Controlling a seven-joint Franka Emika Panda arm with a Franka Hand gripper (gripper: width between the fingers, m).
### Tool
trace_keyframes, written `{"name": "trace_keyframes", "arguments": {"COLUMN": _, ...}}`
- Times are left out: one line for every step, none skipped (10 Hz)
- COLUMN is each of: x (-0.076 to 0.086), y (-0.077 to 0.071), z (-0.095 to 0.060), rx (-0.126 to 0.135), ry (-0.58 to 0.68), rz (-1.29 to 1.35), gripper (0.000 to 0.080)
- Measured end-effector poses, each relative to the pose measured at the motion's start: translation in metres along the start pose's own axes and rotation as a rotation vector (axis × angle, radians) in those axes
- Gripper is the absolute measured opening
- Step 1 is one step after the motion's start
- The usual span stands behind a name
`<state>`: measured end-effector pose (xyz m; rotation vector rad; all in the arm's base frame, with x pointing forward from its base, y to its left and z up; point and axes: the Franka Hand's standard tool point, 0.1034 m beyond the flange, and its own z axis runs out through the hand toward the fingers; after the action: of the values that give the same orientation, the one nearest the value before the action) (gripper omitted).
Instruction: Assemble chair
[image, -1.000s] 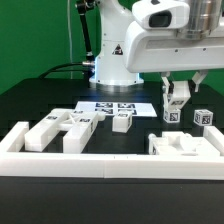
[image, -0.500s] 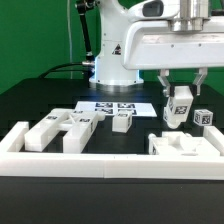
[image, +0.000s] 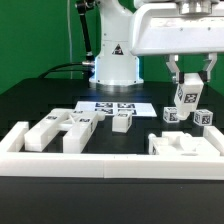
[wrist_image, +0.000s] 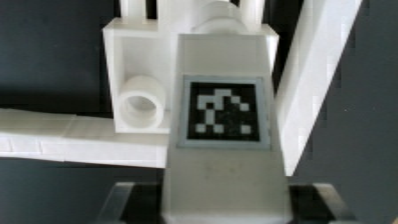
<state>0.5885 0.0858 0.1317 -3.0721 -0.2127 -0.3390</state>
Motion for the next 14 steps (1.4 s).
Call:
{"name": "trace_keyframes", "arguments": {"x": 0.0, "y": 0.0, "z": 0.0, "rx": 0.0, "ry": 0.0, "rz": 0.0, "gripper": 0.0291}}
{"name": "trace_keyframes", "arguments": {"x": 0.001, "y": -0.001, "z": 0.0, "rx": 0.0, "ry": 0.001, "rz": -0.002, "gripper": 0.0291}}
{"name": "trace_keyframes", "arguments": {"x": 0.006, "y": -0.004, "z": -0.001, "rx": 0.003, "ry": 0.001, "rz": -0.009, "gripper": 0.0291}}
{"name": "trace_keyframes", "arguments": {"x": 0.015, "y": -0.007, "z": -0.005, "rx": 0.006, "ry": 0.002, "rz": -0.013, "gripper": 0.0291}}
{"name": "trace_keyframes", "arguments": {"x": 0.025, "y": -0.009, "z": -0.006, "rx": 0.008, "ry": 0.016, "rz": -0.014, "gripper": 0.0291}}
{"name": "trace_keyframes", "arguments": {"x": 0.03, "y": -0.014, "z": -0.007, "rx": 0.01, "ry": 0.033, "rz": -0.016, "gripper": 0.0291}}
{"name": "trace_keyframes", "arguments": {"x": 0.029, "y": -0.013, "z": -0.006, "rx": 0.01, "ry": 0.031, "rz": -0.02, "gripper": 0.0291}}
{"name": "trace_keyframes", "arguments": {"x": 0.033, "y": -0.013, "z": -0.007, "rx": 0.009, "ry": 0.07, "rz": -0.02, "gripper": 0.0291}}
{"name": "trace_keyframes", "arguments": {"x": 0.037, "y": -0.012, "z": -0.008, "rx": 0.004, "ry": 0.176, "rz": -0.023, "gripper": 0.0291}}
{"name": "trace_keyframes", "arguments": {"x": 0.031, "y": -0.011, "z": -0.005, "rx": 0.0, "ry": 0.246, "rz": -0.024, "gripper": 0.0291}}
{"name": "trace_keyframes", "arguments": {"x": 0.03, "y": -0.013, "z": -0.001, "rx": 0.001, "ry": 0.265, "rz": -0.028, "gripper": 0.0291}}
{"name": "trace_keyframes", "arguments": {"x": 0.033, "y": -0.013, "z": 0.004, "rx": 0.002, "ry": 0.262, "rz": -0.028, "gripper": 0.0291}}
{"name": "trace_keyframes", "arguments": {"x": 0.036, "y": -0.012, "z": 0.007, "rx": 0.0, "ry": 0.265, "rz": -0.04, "gripper": 0.0291}}
{"name": "trace_keyframes", "arguments": {"x": 0.036, "y": -0.014, "z": 0.013, "rx": 0.001, "ry": 0.26, "rz": -0.045, "gripper": 0.0291}}
